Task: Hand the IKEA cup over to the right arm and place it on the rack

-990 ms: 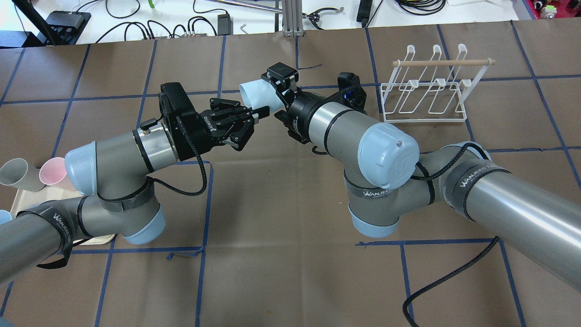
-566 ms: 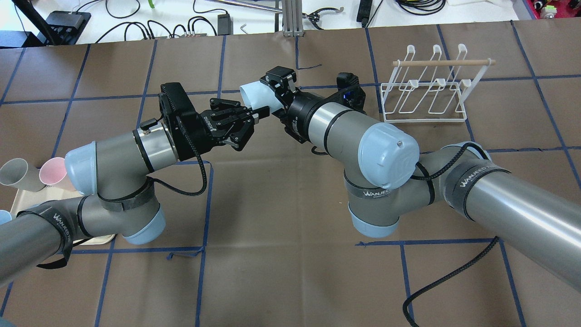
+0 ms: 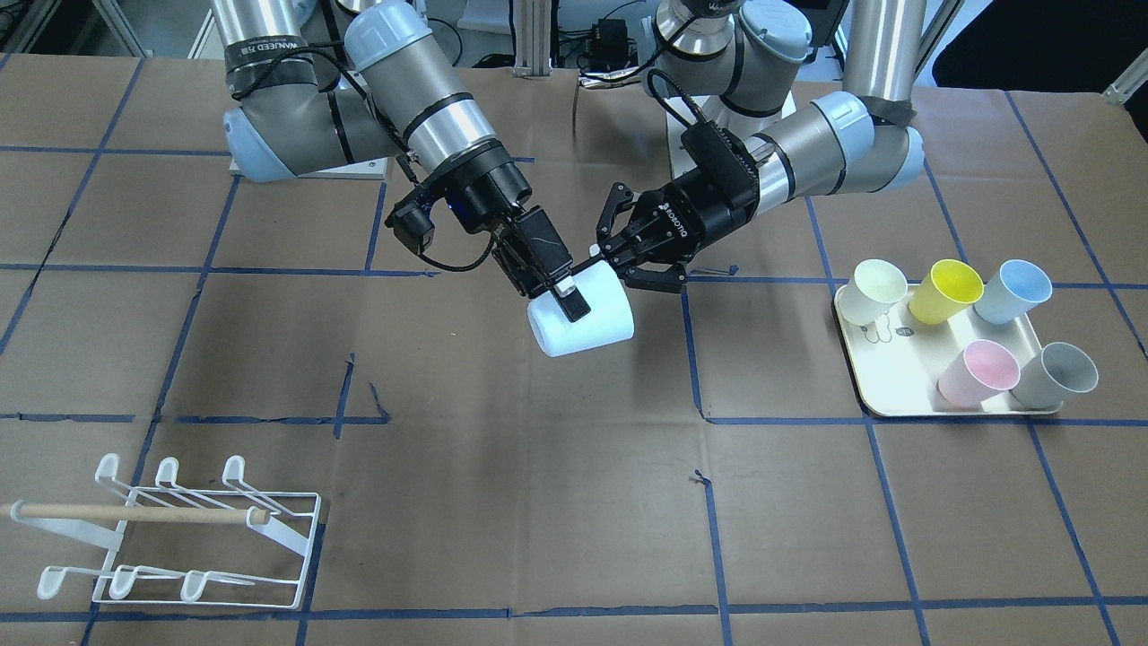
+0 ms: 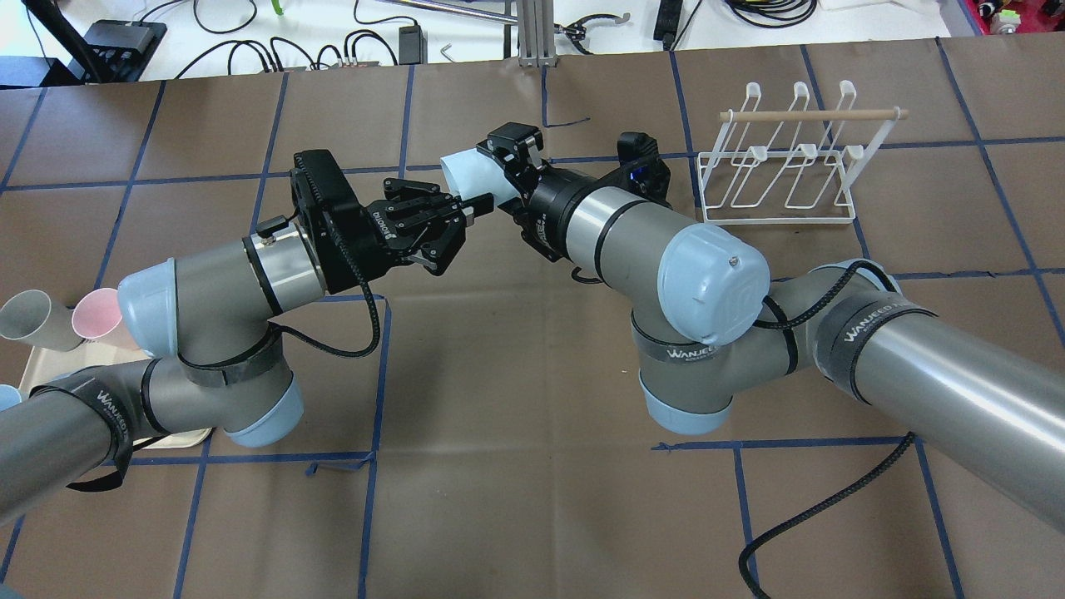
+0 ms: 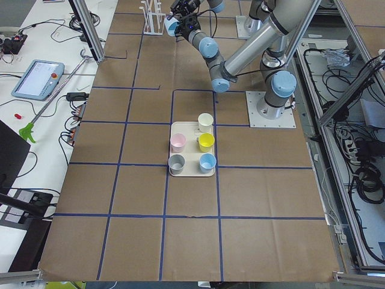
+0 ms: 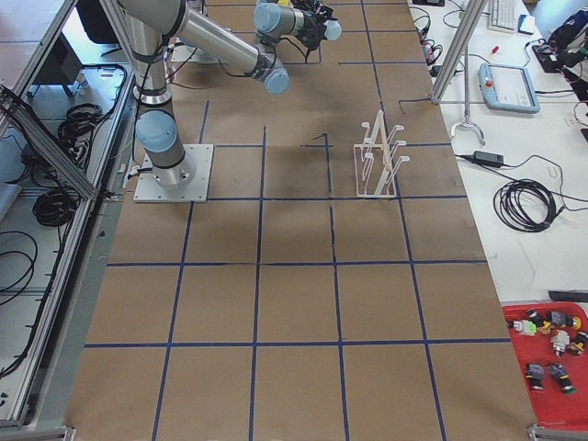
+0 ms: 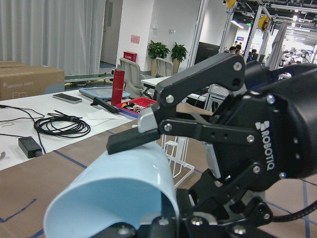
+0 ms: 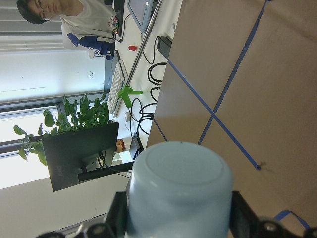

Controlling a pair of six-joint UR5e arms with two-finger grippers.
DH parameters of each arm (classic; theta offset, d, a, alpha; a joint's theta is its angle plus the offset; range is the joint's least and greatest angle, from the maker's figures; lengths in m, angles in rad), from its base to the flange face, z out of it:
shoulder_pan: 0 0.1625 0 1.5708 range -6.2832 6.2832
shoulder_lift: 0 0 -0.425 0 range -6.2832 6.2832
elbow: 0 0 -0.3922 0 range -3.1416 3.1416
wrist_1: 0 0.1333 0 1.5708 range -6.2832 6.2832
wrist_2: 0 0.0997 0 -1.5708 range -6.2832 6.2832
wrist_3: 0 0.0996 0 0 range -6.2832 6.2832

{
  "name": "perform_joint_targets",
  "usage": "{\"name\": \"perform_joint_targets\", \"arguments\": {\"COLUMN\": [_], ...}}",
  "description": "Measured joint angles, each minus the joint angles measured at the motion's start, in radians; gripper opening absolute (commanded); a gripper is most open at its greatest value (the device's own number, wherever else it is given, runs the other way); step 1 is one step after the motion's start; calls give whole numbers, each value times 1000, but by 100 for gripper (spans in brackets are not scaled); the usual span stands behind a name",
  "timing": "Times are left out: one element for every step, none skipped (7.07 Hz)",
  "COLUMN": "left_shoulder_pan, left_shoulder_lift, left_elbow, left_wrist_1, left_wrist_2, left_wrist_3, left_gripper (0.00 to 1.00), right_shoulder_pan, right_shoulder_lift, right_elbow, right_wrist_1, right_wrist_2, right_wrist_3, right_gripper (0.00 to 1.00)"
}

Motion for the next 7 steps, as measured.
{"name": "perform_joint_targets", "arguments": {"left_shoulder_pan": [1,1,1,1,2,7,23], "left_shoulder_lift": [2,3,3,3,3,7,12], "left_elbow": [5,10,13,15,16,17,18], "left_wrist_1": [3,4,6,8,9,9,8], "left_wrist_2": [14,19,22,24,23,23,23], "left_wrist_3": [-1,-1,-1,-1,-2,-2,-2], "left_gripper": [58,70,84,95,98,99,99], "right_shoulder_pan": [0,1,0,0,-2,-5,-11], "right_shoulder_lift": [-1,-1,-3,-3,-2,1,3], "right_elbow": [1,1,0,-1,-2,-3,-6], "right_wrist_1": [1,0,-1,0,0,0,-1], "right_wrist_2": [1,1,1,1,1,2,3], "right_wrist_3": [-1,-1,-1,-2,-3,-4,-5], "right_gripper": [45,41,38,35,30,25,23]}}
